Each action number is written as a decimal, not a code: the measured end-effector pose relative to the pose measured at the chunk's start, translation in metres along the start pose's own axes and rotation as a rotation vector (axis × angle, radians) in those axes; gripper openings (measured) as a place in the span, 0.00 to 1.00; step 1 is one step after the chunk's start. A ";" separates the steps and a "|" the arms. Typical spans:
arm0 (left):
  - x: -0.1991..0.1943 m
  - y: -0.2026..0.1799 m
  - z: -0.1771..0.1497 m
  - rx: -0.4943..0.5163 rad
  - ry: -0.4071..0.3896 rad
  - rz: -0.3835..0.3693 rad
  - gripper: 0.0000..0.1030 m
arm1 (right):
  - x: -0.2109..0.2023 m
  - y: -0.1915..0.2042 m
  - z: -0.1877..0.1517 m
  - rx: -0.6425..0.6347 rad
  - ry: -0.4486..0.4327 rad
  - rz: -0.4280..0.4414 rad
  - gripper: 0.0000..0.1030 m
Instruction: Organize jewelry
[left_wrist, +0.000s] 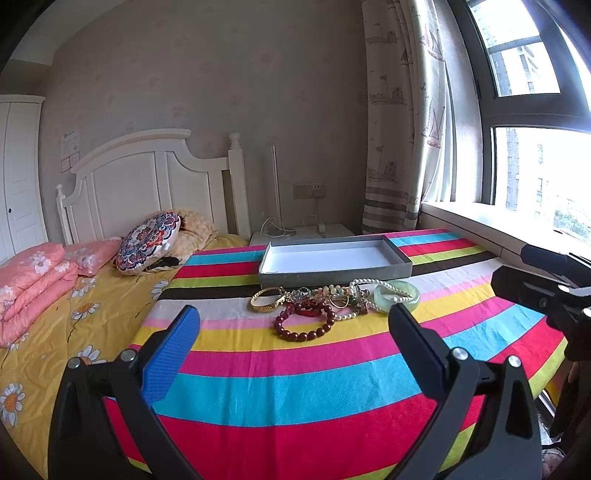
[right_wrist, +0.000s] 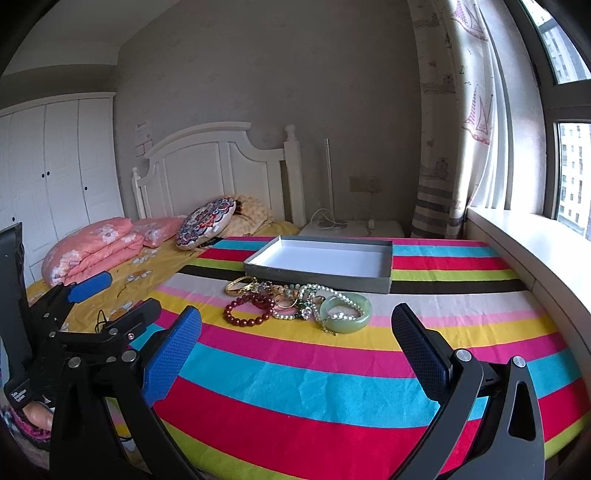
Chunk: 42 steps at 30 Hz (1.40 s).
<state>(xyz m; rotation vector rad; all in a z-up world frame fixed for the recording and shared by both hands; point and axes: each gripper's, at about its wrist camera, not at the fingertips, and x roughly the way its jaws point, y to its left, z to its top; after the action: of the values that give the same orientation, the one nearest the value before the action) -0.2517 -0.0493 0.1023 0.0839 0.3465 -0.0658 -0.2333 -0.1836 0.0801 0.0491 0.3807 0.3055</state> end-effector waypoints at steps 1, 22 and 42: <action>0.001 0.000 -0.001 -0.002 0.001 0.000 0.98 | 0.001 0.001 -0.001 -0.006 0.004 -0.005 0.96; 0.100 0.038 -0.014 -0.121 0.236 -0.053 0.98 | 0.146 -0.044 -0.007 0.020 0.384 -0.017 0.96; 0.150 0.055 -0.037 -0.118 0.398 -0.070 0.94 | 0.273 -0.036 0.020 -0.316 0.543 0.117 0.60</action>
<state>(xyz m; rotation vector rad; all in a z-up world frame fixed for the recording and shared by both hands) -0.1191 0.0011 0.0206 -0.0329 0.7503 -0.0978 0.0260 -0.1351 -0.0028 -0.3288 0.8648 0.4920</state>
